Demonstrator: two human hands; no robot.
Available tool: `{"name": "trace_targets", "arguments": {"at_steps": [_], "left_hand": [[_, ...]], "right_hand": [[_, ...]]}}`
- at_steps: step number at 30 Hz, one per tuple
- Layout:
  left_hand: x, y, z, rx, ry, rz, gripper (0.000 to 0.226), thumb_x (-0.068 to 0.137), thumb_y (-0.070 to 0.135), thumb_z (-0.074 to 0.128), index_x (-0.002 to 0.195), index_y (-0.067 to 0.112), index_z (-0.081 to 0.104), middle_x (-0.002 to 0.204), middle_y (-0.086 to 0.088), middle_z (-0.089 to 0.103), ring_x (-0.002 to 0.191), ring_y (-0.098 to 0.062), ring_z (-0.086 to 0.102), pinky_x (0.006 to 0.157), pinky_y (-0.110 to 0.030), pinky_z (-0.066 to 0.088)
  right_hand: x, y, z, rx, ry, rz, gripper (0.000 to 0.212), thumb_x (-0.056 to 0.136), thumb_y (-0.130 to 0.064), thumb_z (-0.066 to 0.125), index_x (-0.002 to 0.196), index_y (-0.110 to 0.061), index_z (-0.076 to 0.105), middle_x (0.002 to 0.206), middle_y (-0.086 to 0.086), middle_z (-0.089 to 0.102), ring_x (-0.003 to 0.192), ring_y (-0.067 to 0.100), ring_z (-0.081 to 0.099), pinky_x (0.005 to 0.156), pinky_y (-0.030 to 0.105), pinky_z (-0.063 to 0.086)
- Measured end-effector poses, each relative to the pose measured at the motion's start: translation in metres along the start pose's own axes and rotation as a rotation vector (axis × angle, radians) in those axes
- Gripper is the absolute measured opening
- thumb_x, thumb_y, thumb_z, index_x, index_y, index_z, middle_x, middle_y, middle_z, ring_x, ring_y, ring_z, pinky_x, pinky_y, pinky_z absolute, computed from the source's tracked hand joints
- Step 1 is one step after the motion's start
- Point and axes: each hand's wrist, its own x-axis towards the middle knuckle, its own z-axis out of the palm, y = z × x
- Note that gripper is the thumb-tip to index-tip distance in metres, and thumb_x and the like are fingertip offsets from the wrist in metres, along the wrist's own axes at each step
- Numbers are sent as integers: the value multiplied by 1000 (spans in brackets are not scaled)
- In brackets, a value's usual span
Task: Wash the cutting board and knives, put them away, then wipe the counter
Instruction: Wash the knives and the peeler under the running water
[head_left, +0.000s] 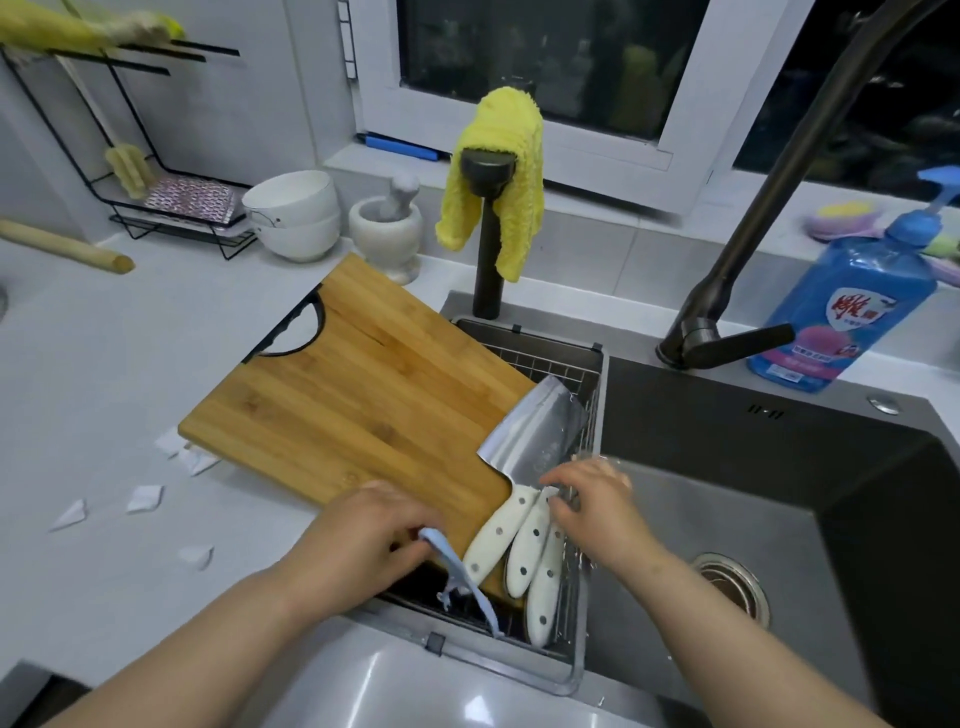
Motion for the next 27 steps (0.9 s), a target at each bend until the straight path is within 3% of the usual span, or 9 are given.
{"name": "trace_targets", "arguments": {"at_steps": [4, 10, 13, 18, 20, 21, 22, 25, 27], "left_hand": [[-5, 1, -13, 127, 22, 27, 18, 69, 30, 48, 62, 28, 64, 52, 15, 60, 63, -3, 46, 63, -11, 31], [-14, -6, -11, 210, 37, -14, 24, 68, 32, 43, 54, 31, 62, 46, 17, 54, 46, -1, 48, 63, -14, 34], [-16, -10, -3, 239, 12, -45, 25, 64, 32, 41, 52, 33, 62, 45, 19, 55, 45, 0, 50, 65, -14, 34], [-18, -19, 16, 224, 10, -34, 22, 60, 29, 42, 52, 33, 63, 47, 20, 56, 48, 4, 49, 65, -12, 31], [-17, -19, 18, 230, 17, -18, 10, 55, 27, 55, 53, 32, 63, 49, 20, 57, 50, 4, 48, 66, -12, 31], [-17, -20, 19, 232, 25, -10, 7, 50, 26, 62, 53, 32, 63, 50, 20, 57, 52, 4, 48, 66, -12, 32], [-17, -21, 20, 227, 32, -9, 10, 47, 27, 68, 55, 32, 63, 52, 20, 58, 56, 3, 48, 67, -13, 32], [-18, -25, 24, 197, 41, -25, 25, 46, 35, 83, 62, 27, 66, 59, 16, 61, 71, -2, 42, 70, -16, 32], [-19, -25, 24, 227, 66, -31, 25, 56, 51, 70, 64, 27, 68, 63, 15, 61, 74, -1, 40, 70, -16, 32]], "right_hand": [[2, -16, 9, -67, 5, -92, 28, 92, -20, 48, 116, -24, 62, 123, -9, 58, 123, 13, 36, 83, 16, 9], [4, -23, 15, -113, -134, -236, 31, 92, -19, 46, 120, -26, 59, 127, -12, 55, 124, 12, 35, 93, 18, 14], [1, -27, 21, -151, -285, -333, 38, 90, -19, 49, 127, -28, 53, 134, -12, 49, 128, 12, 31, 103, 22, 15], [-5, -30, 28, -282, -345, -452, 52, 83, -24, 58, 133, -23, 45, 141, -4, 36, 132, 14, 26, 111, 26, 12], [-5, -31, 33, -336, -284, -523, 53, 66, -30, 74, 116, -20, 59, 122, 1, 55, 116, 20, 49, 106, 31, 33], [-5, -29, 37, -369, -250, -559, 54, 48, -37, 82, 98, -23, 66, 102, -2, 64, 96, 17, 61, 93, 30, 48], [-3, -29, 41, -406, -211, -550, 55, 32, -44, 82, 82, -28, 68, 84, -9, 65, 77, 10, 64, 78, 22, 54], [-2, -33, 44, -462, -143, -554, 49, 21, -52, 75, 65, -33, 64, 67, -17, 59, 59, 2, 59, 64, 12, 49], [-4, -33, 45, -484, -132, -576, 46, 23, -51, 72, 64, -32, 63, 65, -18, 58, 59, 2, 58, 63, 11, 47]]}}
